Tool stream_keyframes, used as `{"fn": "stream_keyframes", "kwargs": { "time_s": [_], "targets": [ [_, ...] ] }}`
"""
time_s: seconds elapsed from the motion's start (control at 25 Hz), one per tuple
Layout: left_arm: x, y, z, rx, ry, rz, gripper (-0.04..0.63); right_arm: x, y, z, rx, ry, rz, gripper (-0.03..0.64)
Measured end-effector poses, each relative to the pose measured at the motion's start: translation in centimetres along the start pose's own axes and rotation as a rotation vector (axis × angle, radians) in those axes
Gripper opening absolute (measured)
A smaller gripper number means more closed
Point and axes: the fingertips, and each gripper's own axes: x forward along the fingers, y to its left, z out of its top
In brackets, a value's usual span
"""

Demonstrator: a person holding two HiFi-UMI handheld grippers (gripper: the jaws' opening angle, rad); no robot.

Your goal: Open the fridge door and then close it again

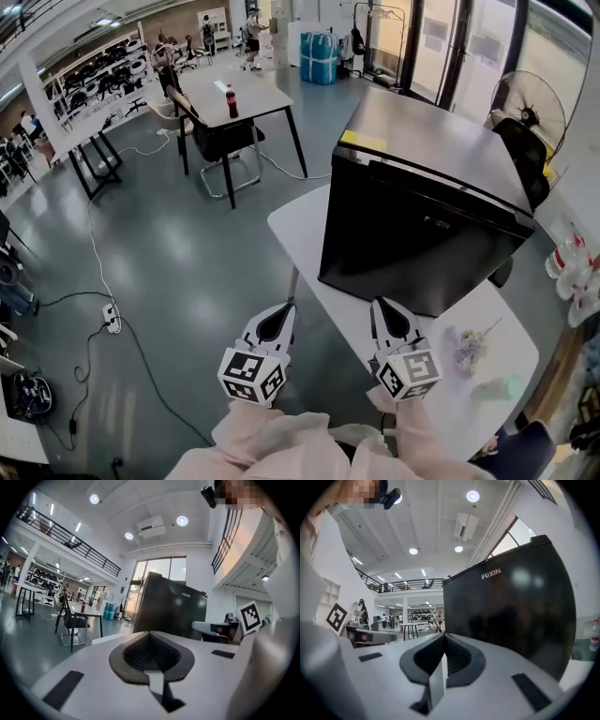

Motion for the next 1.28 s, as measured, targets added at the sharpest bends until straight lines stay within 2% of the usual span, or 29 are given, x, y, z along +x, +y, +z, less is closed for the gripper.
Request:
{"fn": "stream_keyframes", "kwargs": {
  "time_s": [0.36, 0.6, 0.92, 1.28],
  "targets": [
    [3.2, 1.4, 2.0, 0.025, 0.018, -0.117, 0.011, 2.3, -0.3, 1.7, -0.022, -0.006, -0.057, 0.011],
    [5.3, 1.8, 3.4, 0.059, 0.028, -0.217, 0.011, 3.3, -0.8, 3.4, -0.072, -0.026, -0.116, 0.011],
    [8.2, 2.4, 6.2, 0.111, 0.028, -0.365, 0.011, 4.6, -1.2, 8.0, -0.206, -0.067, -0.198, 0.012],
    [11.0, 2.9, 8.2, 0.154, 0.036, -0.514, 0.011, 6.1, -1.2, 11.6, -0.381, -0.028, -0.276, 0.018]
  ]
}}
